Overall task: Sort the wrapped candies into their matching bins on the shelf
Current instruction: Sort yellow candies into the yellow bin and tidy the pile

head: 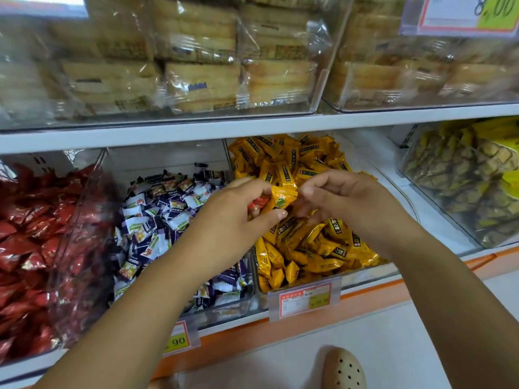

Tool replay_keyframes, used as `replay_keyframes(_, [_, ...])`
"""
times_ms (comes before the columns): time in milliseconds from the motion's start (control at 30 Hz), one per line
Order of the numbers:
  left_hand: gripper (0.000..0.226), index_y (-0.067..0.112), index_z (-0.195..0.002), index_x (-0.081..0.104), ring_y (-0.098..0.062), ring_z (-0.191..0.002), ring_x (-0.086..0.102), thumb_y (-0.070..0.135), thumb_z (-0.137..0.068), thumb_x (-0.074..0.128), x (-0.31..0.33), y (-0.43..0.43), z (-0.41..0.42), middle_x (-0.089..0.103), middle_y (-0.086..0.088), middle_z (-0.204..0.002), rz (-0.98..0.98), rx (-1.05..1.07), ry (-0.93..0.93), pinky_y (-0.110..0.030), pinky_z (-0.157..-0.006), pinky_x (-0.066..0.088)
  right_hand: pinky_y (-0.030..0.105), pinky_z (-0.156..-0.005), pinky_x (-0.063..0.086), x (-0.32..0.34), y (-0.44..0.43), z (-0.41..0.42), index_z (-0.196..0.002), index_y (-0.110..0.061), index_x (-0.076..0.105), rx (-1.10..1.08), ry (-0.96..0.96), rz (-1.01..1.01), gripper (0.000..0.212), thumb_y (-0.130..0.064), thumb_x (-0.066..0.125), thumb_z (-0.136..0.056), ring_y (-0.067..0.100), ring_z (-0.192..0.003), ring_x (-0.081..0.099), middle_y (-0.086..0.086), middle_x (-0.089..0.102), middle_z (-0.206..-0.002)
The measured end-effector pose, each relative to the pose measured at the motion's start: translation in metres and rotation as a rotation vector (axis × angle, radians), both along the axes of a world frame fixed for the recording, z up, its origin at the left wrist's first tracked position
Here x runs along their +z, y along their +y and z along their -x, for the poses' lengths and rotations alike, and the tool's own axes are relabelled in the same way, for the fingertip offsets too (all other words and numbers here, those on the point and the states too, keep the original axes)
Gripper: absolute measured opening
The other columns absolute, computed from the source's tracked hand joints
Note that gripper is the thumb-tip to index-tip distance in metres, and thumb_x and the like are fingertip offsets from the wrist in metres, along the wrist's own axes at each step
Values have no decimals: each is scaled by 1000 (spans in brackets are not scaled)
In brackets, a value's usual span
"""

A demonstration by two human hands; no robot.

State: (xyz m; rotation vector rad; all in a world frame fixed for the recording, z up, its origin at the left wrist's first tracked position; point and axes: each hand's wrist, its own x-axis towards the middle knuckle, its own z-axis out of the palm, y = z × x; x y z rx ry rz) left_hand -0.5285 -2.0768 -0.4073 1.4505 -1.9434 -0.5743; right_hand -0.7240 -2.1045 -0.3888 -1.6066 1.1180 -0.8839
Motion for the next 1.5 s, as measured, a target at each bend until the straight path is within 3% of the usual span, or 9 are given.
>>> replay_keyframes(167, [33,32,-112,62,-1,-84,51,46,-82,65,-2,0,1,51,15,-92,30,12,-88,-20,-75,46,5,-76,34,-15,1,7,-96,-29,71,147,644,263,10,-27,66,-88,-15,-88,48,-28,58,-80])
replay_keyframes(300, [32,32,-105,64,-2,-81,50,52,-80,63,1,-1,-2,51,14,-90,69,93,-197,-30,-73,47,31,-94,21,-43,6,-15,-124,-33,58,224,904,536,43,-45,61,-84,12,-124,26,-16,49,-118])
replay_keyframes(433, [31,22,-80,58,-5,-70,47,53,-80,61,0,-6,-13,48,9,-78,29,155,-126,-24,-59,36,39,-103,15,-37,-6,6,-124,-56,50,79,1089,546,40,-40,59,-88,15,-136,14,-19,33,-145])
replay_keyframes(633, [40,38,-104,67,-5,-91,52,63,-76,53,-6,-10,-13,56,13,-101,-69,129,-90,-21,-72,40,35,-104,29,-25,-13,30,-105,-44,68,-9,808,456,22,-32,63,-88,11,-123,35,-18,56,-121])
replay_keyframes(733, [43,38,-118,62,-4,-102,51,59,-83,49,-6,-9,-15,57,12,-118,-75,136,-44,-22,-79,38,14,-88,34,-16,-9,7,-96,-32,72,-98,588,624,16,-23,61,-89,8,-106,45,-15,63,-100])
replay_keyframes(833, [35,39,-125,54,-3,-103,49,48,-91,50,-8,-8,-20,54,12,-127,-70,162,-62,-24,-81,37,24,-93,34,-21,-4,-25,-101,-30,66,81,592,648,17,-29,63,-85,6,-110,41,-15,60,-102])
replay_keyframes(1067, [40,46,-127,46,2,-46,42,48,-89,55,-7,-4,-24,55,10,-97,-175,202,-39,-12,-45,26,35,-106,15,-51,-9,-37,-129,-49,45,257,1074,527,55,-65,54,-78,16,-119,23,-11,31,-124])
replay_keyframes(1333, [41,46,-127,47,5,-40,44,46,-88,58,-4,-5,-25,52,18,-84,-232,204,43,-9,-38,26,35,-108,18,-38,-25,3,-106,-44,61,190,860,397,37,-58,69,-73,5,-114,25,-23,38,-116])
replay_keyframes(1500, [41,47,-127,47,7,-41,46,48,-87,58,-3,-4,-26,52,17,-85,-249,196,62,-8,-37,27,20,-78,25,-29,-31,18,-92,-30,60,98,782,359,19,-33,73,-79,8,-107,36,-11,56,-98])
